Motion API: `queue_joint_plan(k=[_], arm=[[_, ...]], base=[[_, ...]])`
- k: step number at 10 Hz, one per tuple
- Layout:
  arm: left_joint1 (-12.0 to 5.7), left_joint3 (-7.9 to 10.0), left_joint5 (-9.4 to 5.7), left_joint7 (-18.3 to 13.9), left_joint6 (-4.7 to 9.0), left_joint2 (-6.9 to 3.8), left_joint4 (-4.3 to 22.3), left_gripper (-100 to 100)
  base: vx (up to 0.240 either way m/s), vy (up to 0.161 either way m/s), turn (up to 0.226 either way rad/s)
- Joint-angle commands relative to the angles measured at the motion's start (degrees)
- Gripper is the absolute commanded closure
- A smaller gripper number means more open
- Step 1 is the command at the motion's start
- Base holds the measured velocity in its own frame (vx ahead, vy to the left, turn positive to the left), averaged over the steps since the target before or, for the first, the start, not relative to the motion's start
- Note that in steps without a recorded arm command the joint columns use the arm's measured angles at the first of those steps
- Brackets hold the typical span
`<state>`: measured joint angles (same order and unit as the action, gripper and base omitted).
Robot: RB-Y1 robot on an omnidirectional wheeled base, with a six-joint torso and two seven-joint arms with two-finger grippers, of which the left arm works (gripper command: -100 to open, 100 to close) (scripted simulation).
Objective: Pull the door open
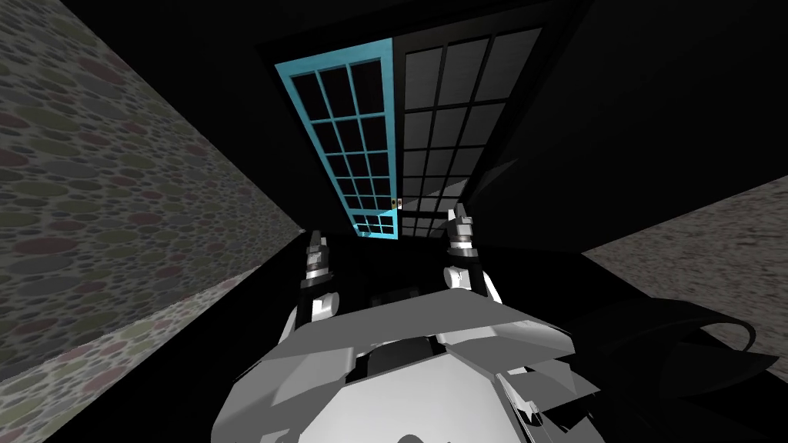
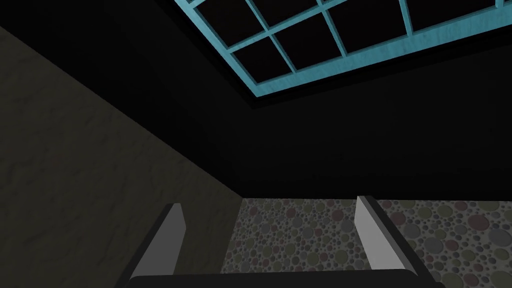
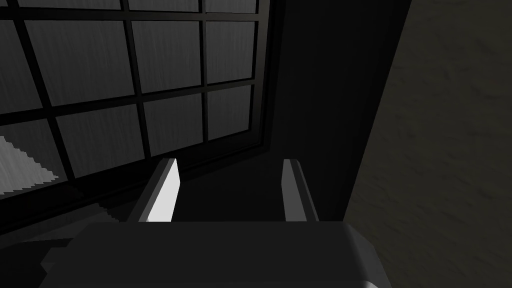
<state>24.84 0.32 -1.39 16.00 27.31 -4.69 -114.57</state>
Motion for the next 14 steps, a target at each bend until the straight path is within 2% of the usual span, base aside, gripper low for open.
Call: queue_joint_plan(k=[1,13,14], arm=[[-0.82,0.44,0.27,1.50,0.77,-0.52,2.35,-100],[-6.19,2.11,3.45,14.37,7.20,-3.10,20.84,-100],[-6.19,2.11,3.45,14.37,7.20,-3.10,20.92,-100]], base=[[0.104,-0.057,-0.036],[0.105,-0.062,-0.053],[0.068,-0.043,-0.017]])
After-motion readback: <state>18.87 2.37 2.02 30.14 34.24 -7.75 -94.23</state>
